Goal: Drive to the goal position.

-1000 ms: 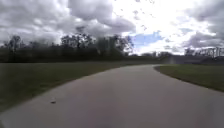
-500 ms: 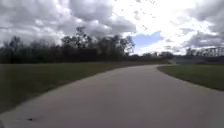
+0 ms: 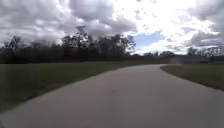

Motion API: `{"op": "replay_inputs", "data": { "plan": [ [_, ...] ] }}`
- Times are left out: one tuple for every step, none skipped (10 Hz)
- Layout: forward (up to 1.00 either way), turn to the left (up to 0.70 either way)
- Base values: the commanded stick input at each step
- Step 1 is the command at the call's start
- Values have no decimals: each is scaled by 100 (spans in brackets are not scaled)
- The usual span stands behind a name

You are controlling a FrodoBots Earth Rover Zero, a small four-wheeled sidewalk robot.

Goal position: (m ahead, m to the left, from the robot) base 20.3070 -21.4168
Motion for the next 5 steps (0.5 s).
{"op": "replay_inputs", "data": {
  "plan": [
    [100,0],
    [100,0],
    [100,0],
    [100,0],
    [100,0]
  ]
}}
